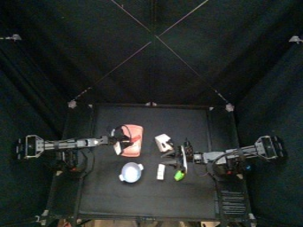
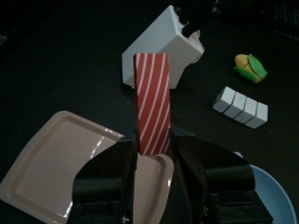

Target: Put salmon on rice

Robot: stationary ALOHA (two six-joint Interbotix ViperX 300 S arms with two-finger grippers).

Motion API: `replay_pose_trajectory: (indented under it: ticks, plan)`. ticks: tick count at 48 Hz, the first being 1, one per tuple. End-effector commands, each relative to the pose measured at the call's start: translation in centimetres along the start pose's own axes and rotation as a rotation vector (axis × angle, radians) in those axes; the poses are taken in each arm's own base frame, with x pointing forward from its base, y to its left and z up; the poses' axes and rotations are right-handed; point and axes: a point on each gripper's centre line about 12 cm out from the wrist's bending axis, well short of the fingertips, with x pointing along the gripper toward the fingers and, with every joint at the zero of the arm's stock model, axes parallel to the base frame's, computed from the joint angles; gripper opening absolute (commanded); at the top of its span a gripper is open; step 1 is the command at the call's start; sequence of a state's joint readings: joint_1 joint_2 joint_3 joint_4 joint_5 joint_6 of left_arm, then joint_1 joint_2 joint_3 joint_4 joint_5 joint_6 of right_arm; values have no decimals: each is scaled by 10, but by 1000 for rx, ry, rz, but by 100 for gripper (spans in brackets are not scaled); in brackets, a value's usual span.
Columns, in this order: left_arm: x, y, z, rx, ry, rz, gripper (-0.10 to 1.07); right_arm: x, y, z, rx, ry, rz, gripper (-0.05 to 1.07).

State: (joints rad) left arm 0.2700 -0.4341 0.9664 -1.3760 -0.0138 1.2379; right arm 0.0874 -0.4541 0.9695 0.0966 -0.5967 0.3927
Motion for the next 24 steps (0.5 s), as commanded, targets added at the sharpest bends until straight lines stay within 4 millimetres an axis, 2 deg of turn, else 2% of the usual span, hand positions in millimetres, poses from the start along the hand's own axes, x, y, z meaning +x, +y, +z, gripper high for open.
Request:
replay_pose_trajectory:
  ticks: [1, 7, 14, 24]
  plan:
    - [2, -1, 6, 8, -9, -3, 65, 0, 4, 8, 5, -30, 12, 82]
    - [1, -6, 14, 98, -31, -18, 65, 0, 5, 9, 4, -32, 14, 82]
    - [0, -7, 30, 89, -69, -21, 65, -1, 4, 8, 6, -30, 11, 82]
    - [-1, -11, 36, 190, -84, -30, 65, -1, 4, 8, 6, -30, 11, 82]
